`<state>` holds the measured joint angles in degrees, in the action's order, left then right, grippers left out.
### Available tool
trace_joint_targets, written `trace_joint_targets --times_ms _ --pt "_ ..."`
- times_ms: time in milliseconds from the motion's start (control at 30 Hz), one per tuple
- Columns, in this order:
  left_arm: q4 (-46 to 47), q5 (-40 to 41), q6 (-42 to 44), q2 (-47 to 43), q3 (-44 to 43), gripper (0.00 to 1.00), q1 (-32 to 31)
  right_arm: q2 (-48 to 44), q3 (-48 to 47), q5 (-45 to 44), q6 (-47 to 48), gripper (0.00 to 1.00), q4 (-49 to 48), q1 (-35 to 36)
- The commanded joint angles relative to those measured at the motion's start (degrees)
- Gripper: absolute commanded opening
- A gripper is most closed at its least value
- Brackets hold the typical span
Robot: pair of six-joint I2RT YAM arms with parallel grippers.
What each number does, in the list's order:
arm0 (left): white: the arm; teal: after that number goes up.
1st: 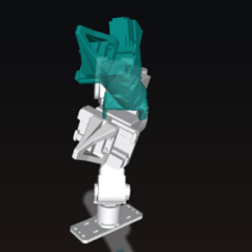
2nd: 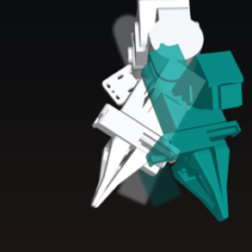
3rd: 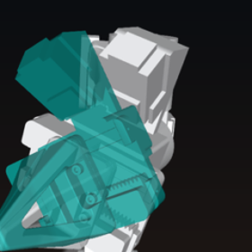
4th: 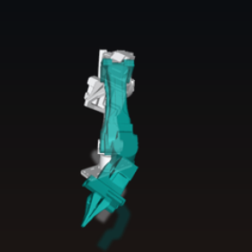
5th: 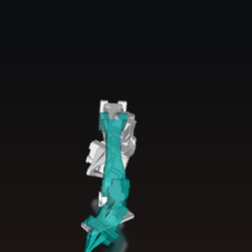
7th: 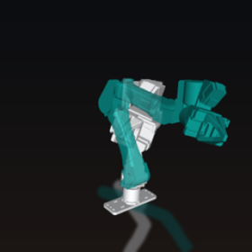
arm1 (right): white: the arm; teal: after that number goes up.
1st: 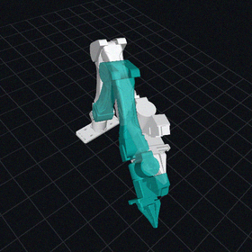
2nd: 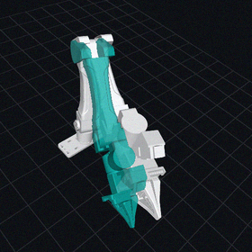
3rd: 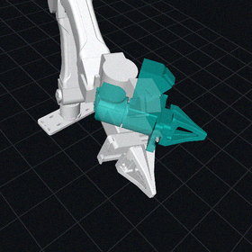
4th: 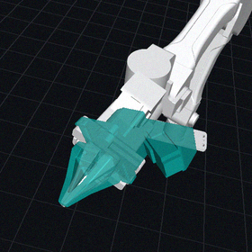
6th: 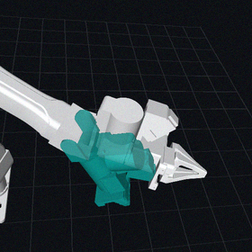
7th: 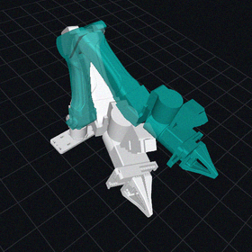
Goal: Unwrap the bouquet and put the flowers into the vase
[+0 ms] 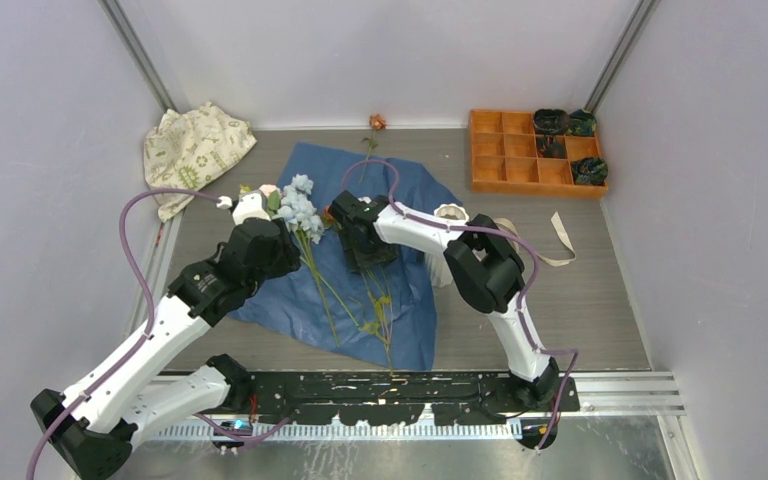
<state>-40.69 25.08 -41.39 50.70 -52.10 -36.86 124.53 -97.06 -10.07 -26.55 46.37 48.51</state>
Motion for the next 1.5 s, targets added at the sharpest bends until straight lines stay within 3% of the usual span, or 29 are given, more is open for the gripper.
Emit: trace_joint_targets --times_ms 0,467,1033,1200,1467 --pt "1.22 1.77 0.07 -1.12 0.0 0.49 0.26 1.0 -1.95 2.18 0.19 0.67 -1.22 -1.14" --pt "0.88 2.16 0.23 -1.08 -0.11 0.49 0.39 1.91 -2.08 4.58 -0.61 0.01 -2.17 -1.73" --pt "-0.64 3.58 -0.03 -4.22 -1.01 0.49 0.39 -20.95 -15.09 -7.8 6.28 0.01 3.09 -1.41" --pt "-1.55 4.34 0.08 -5.57 -1.36 0.5 0.38 -27.3 -18.53 -12.19 11.04 0.01 -1.54 -1.36" --pt "-1.38 4.37 -0.05 -4.95 -1.47 0.5 0.38 -35.96 -15.67 -24.83 22.94 0.01 -16.94 -1.49"
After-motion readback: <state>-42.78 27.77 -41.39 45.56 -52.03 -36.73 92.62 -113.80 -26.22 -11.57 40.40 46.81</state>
